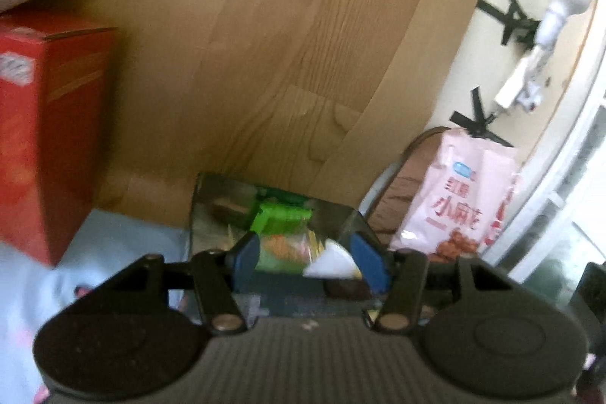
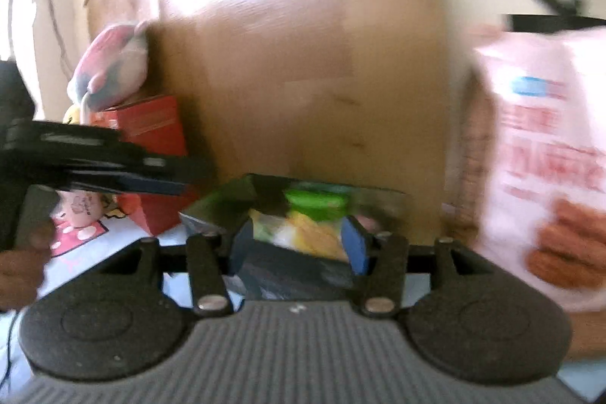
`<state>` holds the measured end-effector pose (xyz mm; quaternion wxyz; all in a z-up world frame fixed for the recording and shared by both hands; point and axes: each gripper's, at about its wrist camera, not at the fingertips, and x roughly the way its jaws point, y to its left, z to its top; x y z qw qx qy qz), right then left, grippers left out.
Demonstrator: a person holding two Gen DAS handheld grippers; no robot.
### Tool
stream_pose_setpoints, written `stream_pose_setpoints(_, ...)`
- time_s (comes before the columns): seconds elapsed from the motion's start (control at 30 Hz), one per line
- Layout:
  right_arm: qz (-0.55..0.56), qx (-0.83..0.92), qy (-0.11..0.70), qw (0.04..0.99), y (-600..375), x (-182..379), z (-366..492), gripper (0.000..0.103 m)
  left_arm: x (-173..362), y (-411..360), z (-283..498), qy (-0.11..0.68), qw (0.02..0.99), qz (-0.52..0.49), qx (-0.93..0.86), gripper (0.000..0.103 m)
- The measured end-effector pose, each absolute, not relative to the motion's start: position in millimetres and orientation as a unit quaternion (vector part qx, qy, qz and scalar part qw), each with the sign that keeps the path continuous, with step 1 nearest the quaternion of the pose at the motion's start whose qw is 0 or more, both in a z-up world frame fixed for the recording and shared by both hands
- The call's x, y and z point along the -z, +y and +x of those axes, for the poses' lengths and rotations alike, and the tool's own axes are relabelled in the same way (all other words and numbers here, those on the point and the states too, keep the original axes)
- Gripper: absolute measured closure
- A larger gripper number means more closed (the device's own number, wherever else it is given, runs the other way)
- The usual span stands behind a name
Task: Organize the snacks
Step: 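Close the right gripper on the green pastry bag and lift it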
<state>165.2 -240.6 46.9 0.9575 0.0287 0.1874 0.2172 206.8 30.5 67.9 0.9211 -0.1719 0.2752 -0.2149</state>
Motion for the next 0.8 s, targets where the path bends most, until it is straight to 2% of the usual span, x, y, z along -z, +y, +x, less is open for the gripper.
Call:
stream_pose_setpoints(0.13, 0.059, -0.175, 0.212, 0.960, -288, -25, 124, 0.034, -56, 44, 166, 0.273, 0.915, -0.191, 0.229, 0.041)
stream_pose_setpoints(0.2, 0.068, -0.154, 0.241, 0.956, -302, -10, 108, 0.026, -46, 46, 153, 0.283, 0.908, -0.200, 0.236, 0.041)
stream_pose_setpoints(0.4, 0.109, -0.160, 0.308, 0.931, -301, 29, 86, 0.026, -19, 36, 121, 0.325, 0.880, -0.215, 0.271, 0.041)
stream_pose_setpoints(0.43, 0.094, -0.158, 0.301, 0.936, -294, 29, 83, 0.027, -17, 33, 119, 0.331, 0.877, -0.213, 0.275, 0.041)
stream_pose_setpoints(0.47, 0.079, -0.168, 0.307, 0.934, -283, 30, 89, 0.043, -14, 30, 117, 0.337, 0.875, -0.212, 0.277, 0.041)
stream_pose_setpoints(0.5, 0.061, -0.171, 0.304, 0.935, -273, 30, 89, 0.053, -12, 28, 116, 0.342, 0.873, -0.211, 0.277, 0.041)
stream_pose_setpoints(0.63, 0.047, -0.222, 0.303, 0.925, -234, 35, 101, 0.065, -8, 24, 115, 0.353, 0.866, -0.216, 0.281, 0.041)
stream_pose_setpoints(0.8, 0.076, -0.260, 0.302, 0.914, -207, 40, 111, 0.068, -4, 23, 121, 0.368, 0.860, -0.220, 0.276, 0.041)
